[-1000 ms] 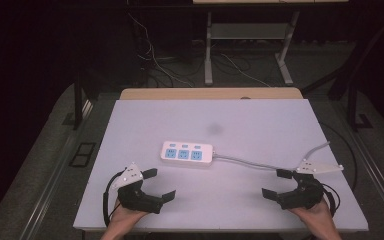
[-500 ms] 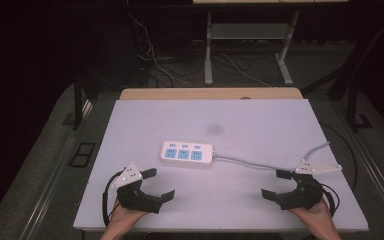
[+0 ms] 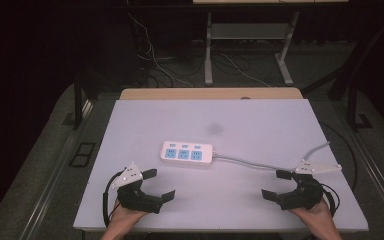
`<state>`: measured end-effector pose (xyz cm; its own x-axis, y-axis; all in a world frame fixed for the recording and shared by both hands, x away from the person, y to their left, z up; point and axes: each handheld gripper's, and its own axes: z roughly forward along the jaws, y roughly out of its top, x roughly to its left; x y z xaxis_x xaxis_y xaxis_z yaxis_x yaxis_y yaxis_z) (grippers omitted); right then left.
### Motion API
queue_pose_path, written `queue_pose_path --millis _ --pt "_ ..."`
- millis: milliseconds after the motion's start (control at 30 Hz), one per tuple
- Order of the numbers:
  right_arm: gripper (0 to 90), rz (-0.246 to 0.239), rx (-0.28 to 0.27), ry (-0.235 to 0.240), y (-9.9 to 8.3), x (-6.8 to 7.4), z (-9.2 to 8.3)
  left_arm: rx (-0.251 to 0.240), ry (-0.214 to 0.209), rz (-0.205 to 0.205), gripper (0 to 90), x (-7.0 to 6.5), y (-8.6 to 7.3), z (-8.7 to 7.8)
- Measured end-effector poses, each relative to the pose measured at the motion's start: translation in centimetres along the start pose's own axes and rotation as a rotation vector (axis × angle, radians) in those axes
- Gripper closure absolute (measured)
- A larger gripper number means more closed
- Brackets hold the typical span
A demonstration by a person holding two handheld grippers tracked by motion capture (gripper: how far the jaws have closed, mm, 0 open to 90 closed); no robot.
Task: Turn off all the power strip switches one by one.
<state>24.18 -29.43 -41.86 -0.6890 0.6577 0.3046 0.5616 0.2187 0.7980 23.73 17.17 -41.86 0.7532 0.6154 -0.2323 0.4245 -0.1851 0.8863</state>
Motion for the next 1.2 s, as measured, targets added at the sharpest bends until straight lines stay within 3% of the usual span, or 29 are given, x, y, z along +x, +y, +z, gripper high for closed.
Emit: queue_pose_path --millis 400,633,1200 --pt "0.5 -0.002 0.003 -0.006 0.0 0.0 0.0 0.058 -0.021 -0.005 0.0 0.2 1.0 -0.1" --pt "0.5 -0.001 0.007 -0.008 0.0 0.0 0.0 0.079 -0.037 -0.021 0.0 0.4 1.7 0.0" --pt "0.5 -0.001 0.007 -0.011 0.0 0.0 0.1 0.120 -0.046 -0.013 0.0 1.0 3.7 0.3"
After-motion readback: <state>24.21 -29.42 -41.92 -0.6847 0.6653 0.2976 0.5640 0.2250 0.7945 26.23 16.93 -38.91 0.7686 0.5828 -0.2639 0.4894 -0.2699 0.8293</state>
